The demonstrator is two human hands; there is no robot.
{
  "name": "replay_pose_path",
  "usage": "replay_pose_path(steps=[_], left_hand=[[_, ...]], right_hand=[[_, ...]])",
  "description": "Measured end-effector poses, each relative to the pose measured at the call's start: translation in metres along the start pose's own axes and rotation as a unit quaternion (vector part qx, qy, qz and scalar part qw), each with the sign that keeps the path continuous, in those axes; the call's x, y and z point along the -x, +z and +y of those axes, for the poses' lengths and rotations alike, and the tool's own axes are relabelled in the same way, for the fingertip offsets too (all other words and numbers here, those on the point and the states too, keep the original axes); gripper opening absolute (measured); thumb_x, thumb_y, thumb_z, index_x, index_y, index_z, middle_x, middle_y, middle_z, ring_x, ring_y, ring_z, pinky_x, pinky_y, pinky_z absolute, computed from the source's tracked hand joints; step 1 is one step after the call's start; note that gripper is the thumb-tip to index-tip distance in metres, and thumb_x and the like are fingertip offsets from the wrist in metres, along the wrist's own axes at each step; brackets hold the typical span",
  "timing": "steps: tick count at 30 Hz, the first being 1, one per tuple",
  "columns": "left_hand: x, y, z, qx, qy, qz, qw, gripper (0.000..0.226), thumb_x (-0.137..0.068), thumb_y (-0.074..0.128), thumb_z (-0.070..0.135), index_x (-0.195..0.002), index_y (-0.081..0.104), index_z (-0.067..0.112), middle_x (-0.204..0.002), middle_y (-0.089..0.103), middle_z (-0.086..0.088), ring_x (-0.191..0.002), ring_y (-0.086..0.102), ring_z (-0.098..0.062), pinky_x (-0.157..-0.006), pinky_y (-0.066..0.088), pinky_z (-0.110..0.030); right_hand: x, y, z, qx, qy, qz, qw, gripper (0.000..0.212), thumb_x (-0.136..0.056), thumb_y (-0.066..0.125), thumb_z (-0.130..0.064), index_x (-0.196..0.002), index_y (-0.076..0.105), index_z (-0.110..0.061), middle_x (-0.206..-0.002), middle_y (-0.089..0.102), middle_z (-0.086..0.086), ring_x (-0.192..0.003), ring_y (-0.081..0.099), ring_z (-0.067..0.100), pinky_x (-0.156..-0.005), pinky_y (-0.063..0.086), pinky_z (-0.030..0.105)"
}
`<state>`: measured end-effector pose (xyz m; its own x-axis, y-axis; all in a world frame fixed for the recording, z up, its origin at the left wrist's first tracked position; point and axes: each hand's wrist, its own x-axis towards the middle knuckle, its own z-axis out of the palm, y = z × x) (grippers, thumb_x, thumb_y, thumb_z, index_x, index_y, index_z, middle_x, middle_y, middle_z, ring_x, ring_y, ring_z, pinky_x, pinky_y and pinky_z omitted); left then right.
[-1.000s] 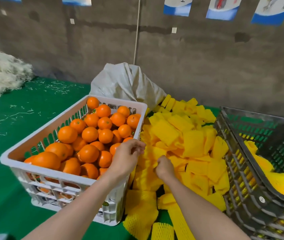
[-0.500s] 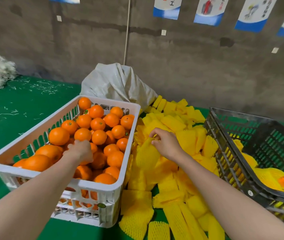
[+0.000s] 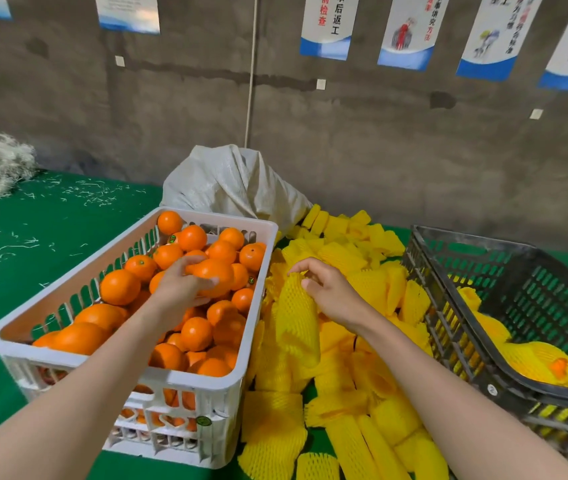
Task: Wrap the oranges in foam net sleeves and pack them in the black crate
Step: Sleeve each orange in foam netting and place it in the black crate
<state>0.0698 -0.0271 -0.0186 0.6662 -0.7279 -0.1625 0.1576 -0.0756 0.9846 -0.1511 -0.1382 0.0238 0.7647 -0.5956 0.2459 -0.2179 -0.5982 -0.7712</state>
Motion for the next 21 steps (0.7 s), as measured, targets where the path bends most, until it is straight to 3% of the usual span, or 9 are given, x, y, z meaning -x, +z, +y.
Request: replay_pose_path(steps=[4, 8, 10, 13, 16, 18, 21], left_hand=[[0.035, 0.029, 0.019, 0.184, -0.011, -0.141, 0.973, 0.041, -0.091, 0.054, 0.003, -0.124, 0.051, 0.026, -0.130, 0.048, -0.013, -0.106, 0.059, -0.035, -0.070, 0.057, -0.039], [0.055, 0.060, 0.025, 0.298, -0.042, -0.167, 0.939, 0.052, -0.088, 0.042, -0.003, -0.137, 0.045, 0.014, -0.133, 0.048, -0.025, -0.114, 0.054, -0.044, -0.082, 0.055, -0.049], [0.062, 0.074, 0.024, 0.339, -0.058, -0.191, 0.919, 0.058, -0.081, 0.050, 0.004, -0.138, 0.044, 0.011, -0.122, 0.057, -0.025, -0.103, 0.061, -0.040, -0.081, 0.055, -0.048], [0.070, 0.092, 0.022, 0.347, -0.042, -0.173, 0.921, 0.056, -0.085, 0.056, 0.011, -0.139, 0.043, 0.014, -0.102, 0.063, -0.020, -0.082, 0.068, -0.030, -0.066, 0.059, -0.041], [0.077, 0.107, 0.020, 0.328, -0.014, -0.151, 0.933, 0.045, -0.089, 0.055, 0.015, -0.133, 0.048, 0.022, -0.111, 0.062, -0.020, -0.090, 0.066, -0.030, -0.063, 0.060, -0.037], [0.080, 0.114, 0.017, 0.303, 0.007, -0.138, 0.943, 0.040, -0.086, 0.057, 0.017, -0.124, 0.054, 0.029, -0.116, 0.060, -0.020, -0.096, 0.065, -0.031, -0.062, 0.059, -0.034], [0.083, 0.121, 0.013, 0.254, 0.042, -0.114, 0.960, 0.029, -0.091, 0.056, 0.017, -0.115, 0.057, 0.033, -0.109, 0.062, -0.011, -0.084, 0.069, -0.020, -0.057, 0.056, -0.027]], right_hand=[[0.009, 0.004, -0.019, -0.181, 0.020, -0.032, 0.983, 0.032, -0.095, 0.037, 0.005, -0.093, 0.056, -0.019, -0.058, 0.056, -0.010, -0.050, 0.048, 0.001, -0.049, 0.038, 0.011], [0.019, 0.009, -0.027, -0.336, 0.042, -0.090, 0.937, 0.029, -0.094, 0.038, 0.008, -0.093, 0.057, -0.014, -0.070, 0.064, 0.001, -0.057, 0.060, 0.007, -0.054, 0.048, 0.018], [0.023, 0.010, -0.028, -0.383, 0.047, -0.105, 0.917, 0.029, -0.093, 0.037, 0.009, -0.094, 0.057, -0.012, -0.068, 0.064, 0.000, -0.055, 0.060, 0.007, -0.053, 0.049, 0.018], [0.031, 0.014, -0.025, -0.415, 0.046, -0.107, 0.902, 0.031, -0.092, 0.036, 0.011, -0.093, 0.058, -0.011, -0.071, 0.064, 0.002, -0.057, 0.060, 0.005, -0.055, 0.048, 0.016], [0.035, 0.014, -0.022, -0.417, 0.045, -0.087, 0.903, 0.030, -0.091, 0.040, 0.010, -0.094, 0.060, -0.012, -0.074, 0.062, 0.003, -0.060, 0.059, 0.006, -0.058, 0.049, 0.016], [0.037, 0.011, -0.021, -0.386, 0.030, -0.063, 0.920, 0.029, -0.091, 0.041, 0.009, -0.093, 0.060, -0.013, -0.068, 0.066, -0.005, -0.059, 0.061, 0.002, -0.058, 0.049, 0.015], [0.041, 0.012, -0.017, -0.317, 0.000, 0.037, 0.948, 0.030, -0.092, 0.045, 0.008, -0.091, 0.062, -0.017, -0.068, 0.064, -0.003, -0.060, 0.058, 0.009, -0.060, 0.047, 0.021]])
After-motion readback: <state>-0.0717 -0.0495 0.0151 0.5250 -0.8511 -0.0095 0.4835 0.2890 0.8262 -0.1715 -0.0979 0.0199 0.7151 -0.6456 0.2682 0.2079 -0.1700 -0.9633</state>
